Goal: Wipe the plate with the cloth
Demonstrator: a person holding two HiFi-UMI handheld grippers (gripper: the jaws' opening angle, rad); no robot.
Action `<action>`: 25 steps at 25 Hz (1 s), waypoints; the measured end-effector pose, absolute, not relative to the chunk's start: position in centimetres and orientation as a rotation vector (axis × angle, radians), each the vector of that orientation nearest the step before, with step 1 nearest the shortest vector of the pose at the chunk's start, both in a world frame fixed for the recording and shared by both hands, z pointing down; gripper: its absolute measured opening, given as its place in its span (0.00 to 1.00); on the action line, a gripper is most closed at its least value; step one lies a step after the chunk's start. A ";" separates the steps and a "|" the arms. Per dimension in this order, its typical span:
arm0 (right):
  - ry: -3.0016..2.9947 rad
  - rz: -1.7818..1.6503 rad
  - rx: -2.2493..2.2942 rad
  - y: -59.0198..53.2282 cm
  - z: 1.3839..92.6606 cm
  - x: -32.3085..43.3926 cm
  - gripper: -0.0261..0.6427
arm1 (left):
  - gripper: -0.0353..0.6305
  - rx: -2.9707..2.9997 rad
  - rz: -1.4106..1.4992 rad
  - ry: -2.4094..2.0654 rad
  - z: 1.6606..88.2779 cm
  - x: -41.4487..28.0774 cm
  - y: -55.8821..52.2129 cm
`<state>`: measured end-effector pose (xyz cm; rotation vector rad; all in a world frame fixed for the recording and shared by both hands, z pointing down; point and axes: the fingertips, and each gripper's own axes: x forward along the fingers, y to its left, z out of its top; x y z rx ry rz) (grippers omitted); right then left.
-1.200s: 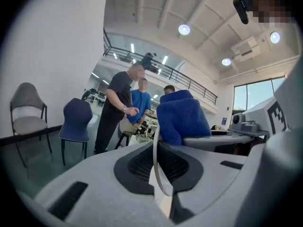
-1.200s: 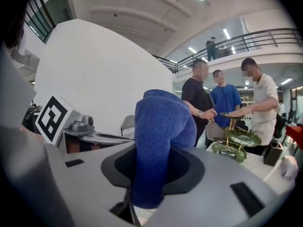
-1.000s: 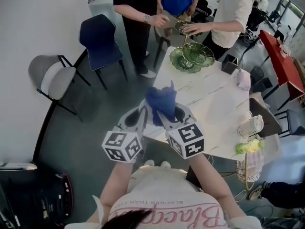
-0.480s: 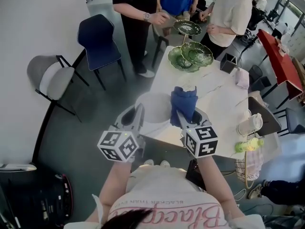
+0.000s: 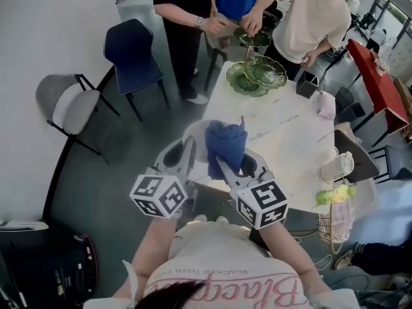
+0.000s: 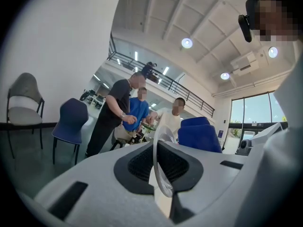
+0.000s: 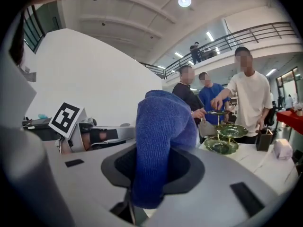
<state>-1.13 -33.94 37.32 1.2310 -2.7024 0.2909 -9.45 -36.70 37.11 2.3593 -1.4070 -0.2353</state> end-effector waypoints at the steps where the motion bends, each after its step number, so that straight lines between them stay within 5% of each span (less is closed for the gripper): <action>1: -2.711 0.283 1.207 -33.9 37.2 -1.8 0.20 | 0.08 2.362 -0.234 -1.407 37.0 -9.4 -36.6; 12: -2.618 0.144 0.962 -32.9 40.0 -5.1 0.20 | 0.08 2.384 -0.227 -1.395 36.4 -9.8 -36.0; 25: -2.393 0.228 1.162 -34.7 43.8 3.7 0.20 | 0.08 2.640 -0.156 -1.339 36.1 -9.6 -34.7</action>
